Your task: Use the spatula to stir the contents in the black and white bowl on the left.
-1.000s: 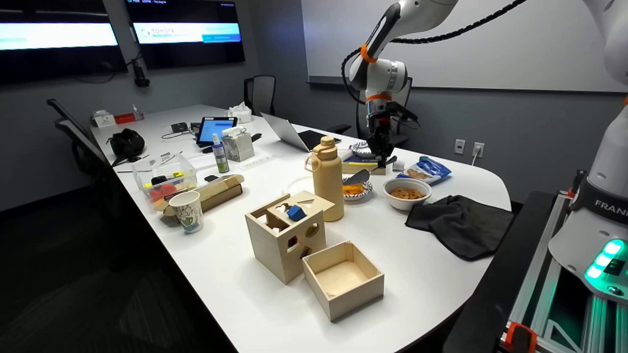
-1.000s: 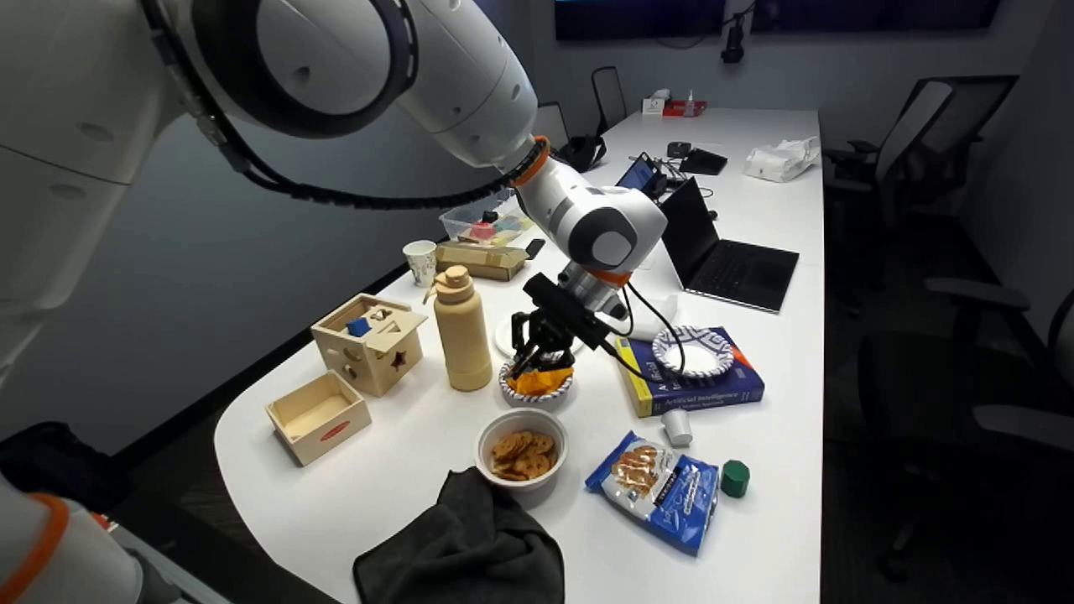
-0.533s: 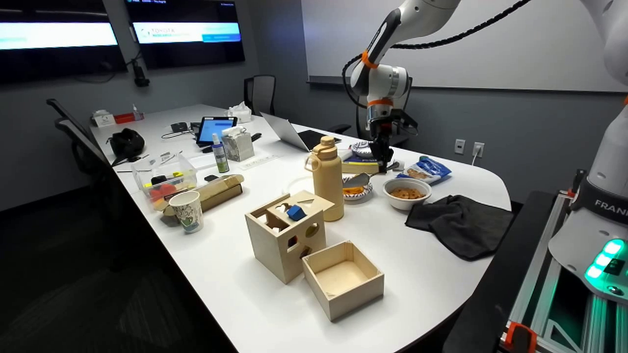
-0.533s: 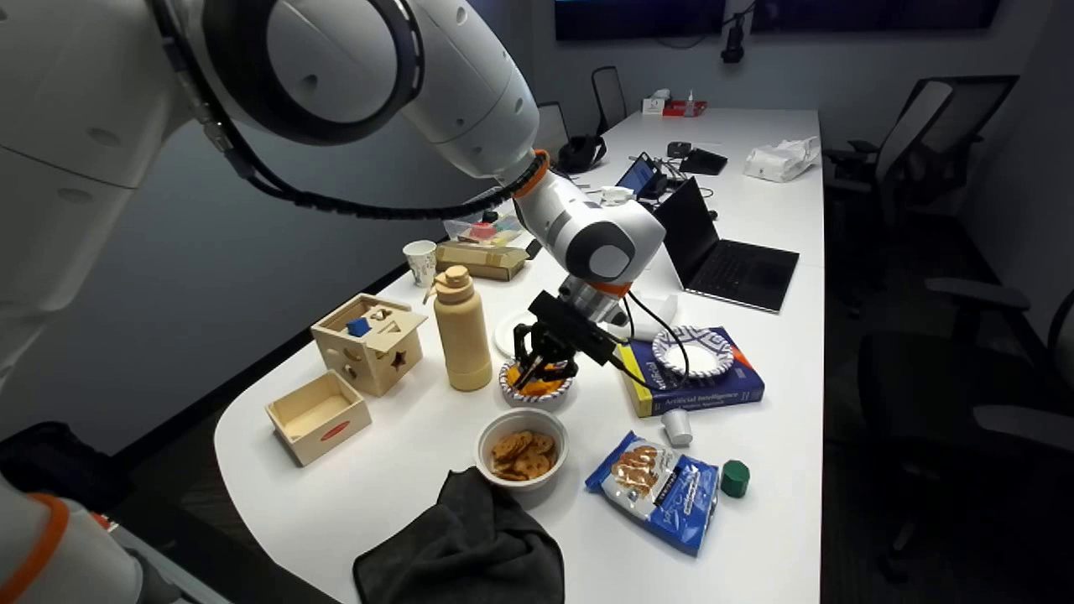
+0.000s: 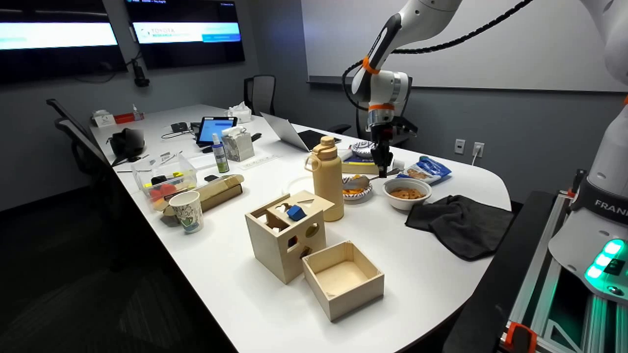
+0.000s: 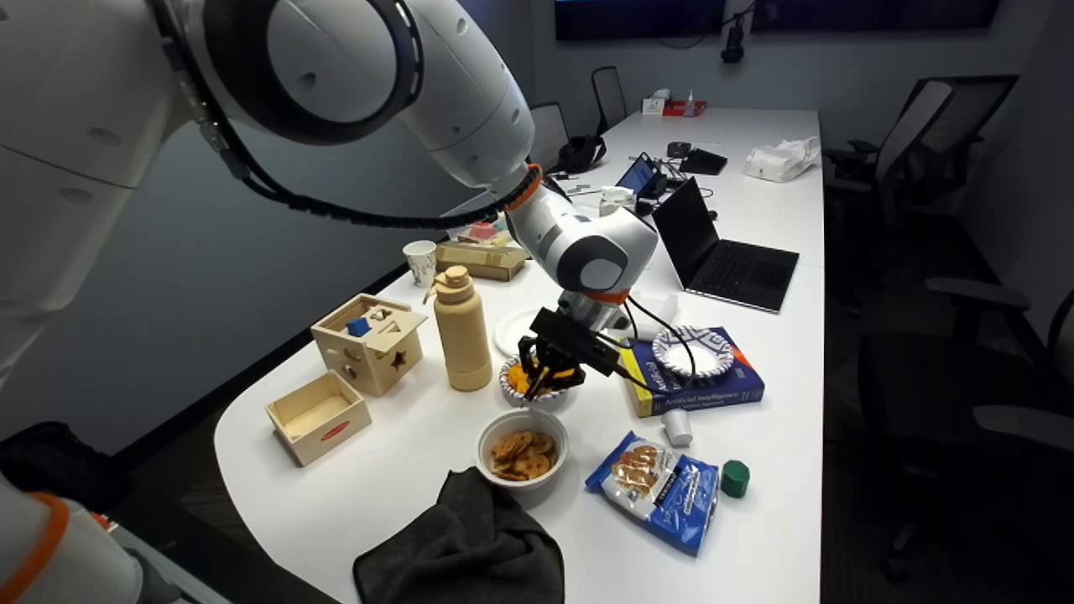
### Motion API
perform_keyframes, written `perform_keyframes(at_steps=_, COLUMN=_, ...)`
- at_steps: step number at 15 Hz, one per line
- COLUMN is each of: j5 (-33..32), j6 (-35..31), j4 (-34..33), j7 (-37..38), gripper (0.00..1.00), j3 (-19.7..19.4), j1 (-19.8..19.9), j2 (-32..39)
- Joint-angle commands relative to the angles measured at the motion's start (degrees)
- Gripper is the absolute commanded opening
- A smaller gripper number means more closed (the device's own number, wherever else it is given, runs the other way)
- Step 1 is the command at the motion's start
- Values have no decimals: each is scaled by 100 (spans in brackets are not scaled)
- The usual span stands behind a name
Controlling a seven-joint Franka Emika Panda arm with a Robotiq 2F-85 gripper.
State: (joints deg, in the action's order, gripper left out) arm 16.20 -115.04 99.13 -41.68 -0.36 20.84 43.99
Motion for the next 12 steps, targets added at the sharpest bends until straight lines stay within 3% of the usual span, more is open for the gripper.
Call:
perform_keyframes(at_steps=1, j5=-165, j6=-466, j4=342, j7=-40, gripper=1, j3=-4, j1=-66, j2=-163)
perform_keyframes(at_steps=6, j5=-251, j6=-747, j4=479, j7=-42, gripper=1, j3=33, j1=-66, j2=-192)
perform_keyframes(at_steps=7, j5=-271, j6=-764, j4=493, j7=-39, gripper=11, j3=31, j1=-66, j2=-199)
perform_keyframes(at_steps=8, j5=-291, j6=-770, j4=501, j7=-41, gripper=30, j3=34, j1=-67, j2=-210)
perform_keyframes(at_steps=12, j5=-342, j6=-824, j4=582, j7=-34, gripper=59, j3=42, j1=-67, j2=-310)
